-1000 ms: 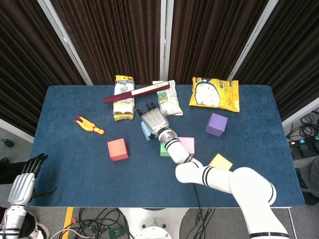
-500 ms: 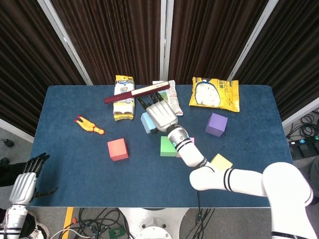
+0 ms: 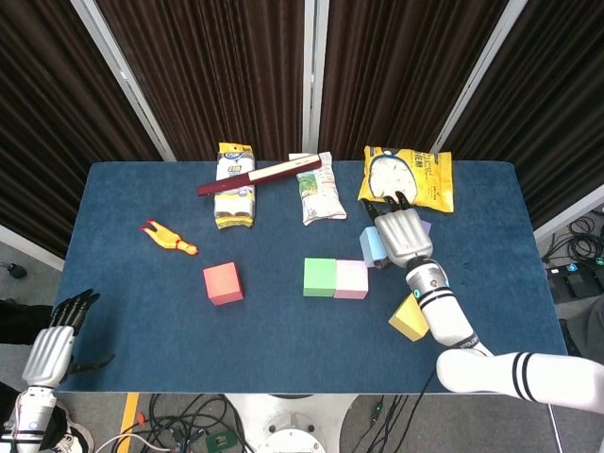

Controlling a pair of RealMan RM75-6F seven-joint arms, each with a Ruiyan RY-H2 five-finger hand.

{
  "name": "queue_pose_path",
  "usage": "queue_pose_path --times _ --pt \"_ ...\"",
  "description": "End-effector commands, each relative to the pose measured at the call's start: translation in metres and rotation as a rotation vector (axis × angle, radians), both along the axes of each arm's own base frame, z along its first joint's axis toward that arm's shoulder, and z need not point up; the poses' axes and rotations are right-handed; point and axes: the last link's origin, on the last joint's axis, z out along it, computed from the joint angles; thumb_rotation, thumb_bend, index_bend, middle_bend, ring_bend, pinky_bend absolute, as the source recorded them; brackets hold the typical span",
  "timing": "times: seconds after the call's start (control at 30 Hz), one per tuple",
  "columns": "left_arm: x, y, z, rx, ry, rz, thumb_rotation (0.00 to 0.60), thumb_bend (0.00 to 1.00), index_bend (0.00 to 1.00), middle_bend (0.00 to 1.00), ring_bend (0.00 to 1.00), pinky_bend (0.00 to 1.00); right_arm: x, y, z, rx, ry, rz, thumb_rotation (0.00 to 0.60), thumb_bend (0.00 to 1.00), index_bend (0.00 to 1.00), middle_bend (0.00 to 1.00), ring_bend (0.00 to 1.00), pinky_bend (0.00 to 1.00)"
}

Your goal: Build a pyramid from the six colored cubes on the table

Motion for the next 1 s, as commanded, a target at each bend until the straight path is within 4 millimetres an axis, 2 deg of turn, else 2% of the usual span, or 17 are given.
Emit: queue_pose_path --times 0.03,0.63,1.0 --pt "0.0 0.0 -0.001 -0.002 -0.001 0.0 0.6 0.0 0.09 0.03 0.0 0.04 -0.015 0.011 -0.005 0.011 -0.01 -0.029 0.6 0.06 0.0 0.56 0.09 0.0" --pt "0.002 0.0 -0.003 -0.006 -0.005 -0.006 0.6 0.0 0.09 0.03 0.0 0.04 -0.04 0.04 -0.02 0.025 0.028 -0.057 0.6 0.05 0.0 0.59 0.09 0.0" --pt "0.001 -0.001 -0.002 -0.005 -0.007 -0.004 0.6 0.0 0.09 0.03 0.0 0.04 -0.046 0.049 -0.042 0.025 0.003 -0.075 0.6 0.04 0.0 0.61 0.12 0.0"
